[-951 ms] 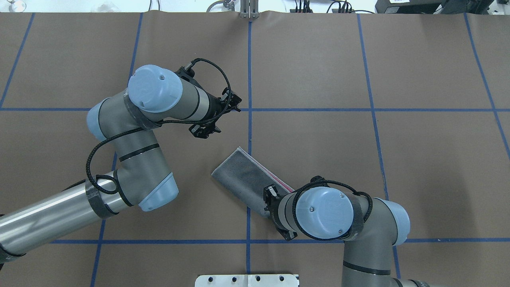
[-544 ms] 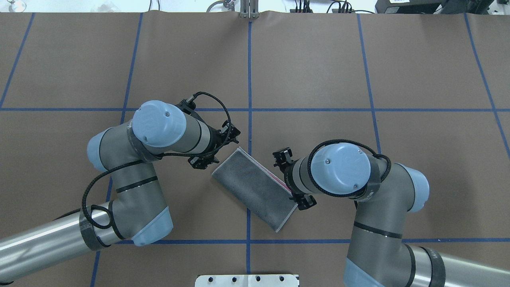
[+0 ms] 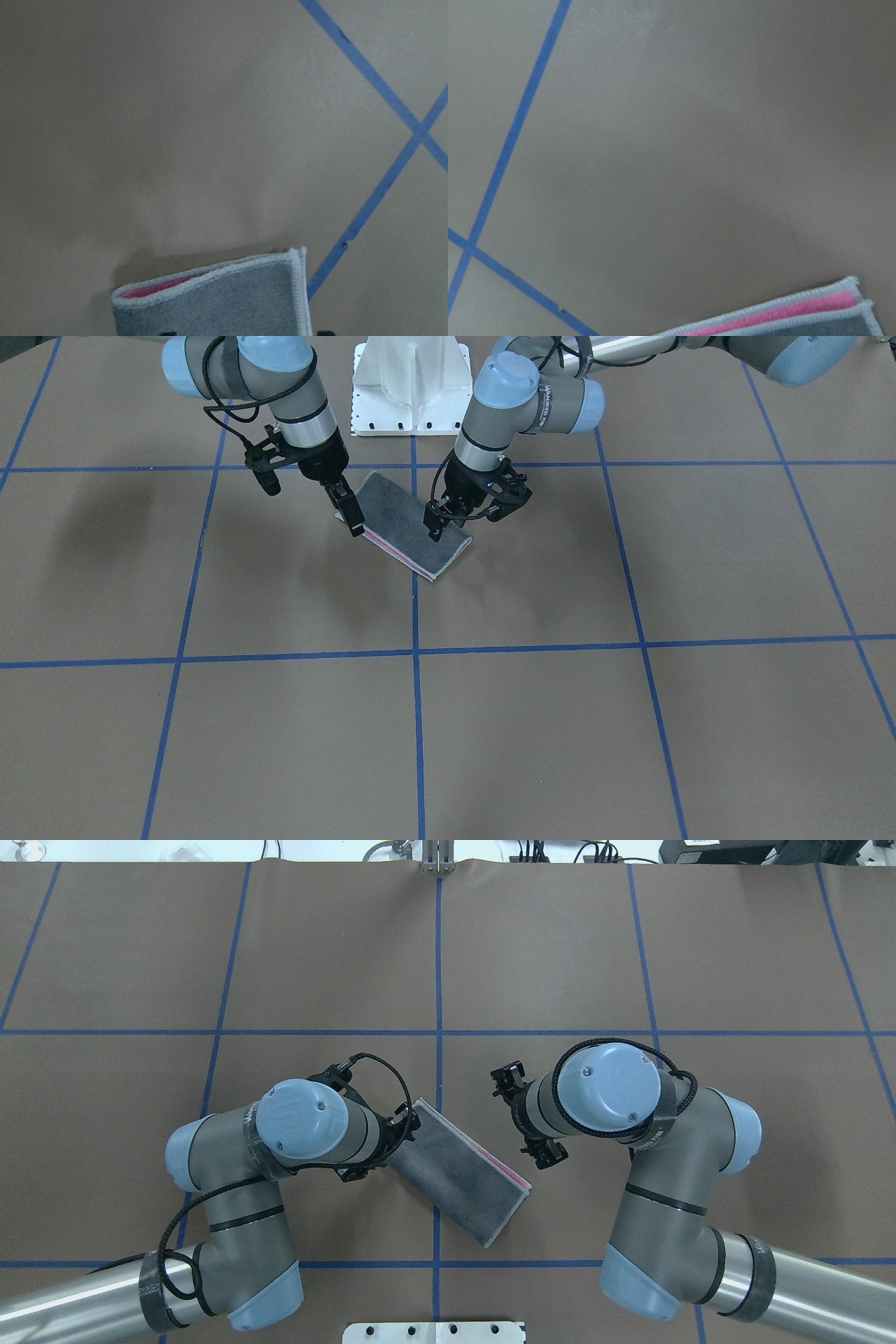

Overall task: Fold towel twice with both arms
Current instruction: 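Grasp the strip's other end with the left gripper while the right gripper releases and rises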

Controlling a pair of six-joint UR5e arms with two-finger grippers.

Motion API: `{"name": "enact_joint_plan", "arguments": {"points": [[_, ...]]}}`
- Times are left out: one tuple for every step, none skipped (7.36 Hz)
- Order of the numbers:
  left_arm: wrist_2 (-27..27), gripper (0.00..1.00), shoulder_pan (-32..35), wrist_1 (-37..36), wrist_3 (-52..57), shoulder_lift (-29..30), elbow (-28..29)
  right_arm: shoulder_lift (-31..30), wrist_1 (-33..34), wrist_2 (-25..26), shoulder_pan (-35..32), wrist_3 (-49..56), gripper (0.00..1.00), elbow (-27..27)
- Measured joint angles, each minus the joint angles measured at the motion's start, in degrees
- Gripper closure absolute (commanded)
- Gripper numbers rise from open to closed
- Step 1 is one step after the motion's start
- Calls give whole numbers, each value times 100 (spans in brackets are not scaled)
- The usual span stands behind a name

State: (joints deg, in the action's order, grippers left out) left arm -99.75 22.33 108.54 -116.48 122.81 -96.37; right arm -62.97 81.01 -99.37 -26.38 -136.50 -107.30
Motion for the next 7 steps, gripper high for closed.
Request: {"name": "enact_joint_plan", "arguments": {"points": [[24, 41, -32, -11, 0, -29, 0, 33, -2, 3, -10, 6, 0, 41], [34, 43, -60, -15, -2, -46, 6, 81, -2, 4, -13, 8, 0, 88], [38, 46, -85, -17, 0, -66, 18, 105, -2, 5, -15, 9, 0, 114], [39, 54, -105, -17, 1, -83, 31, 113, 0, 5, -15, 9, 0, 124], [37, 69, -116, -17, 2, -90, 35, 114, 3, 4, -15, 9, 0, 127], [36, 78, -119, -17, 2, -90, 37, 114, 8, 0, -16, 9, 0, 127], [35, 95, -122, -17, 2, -94, 39, 115, 8, -4, -19, 9, 0, 126]]}}
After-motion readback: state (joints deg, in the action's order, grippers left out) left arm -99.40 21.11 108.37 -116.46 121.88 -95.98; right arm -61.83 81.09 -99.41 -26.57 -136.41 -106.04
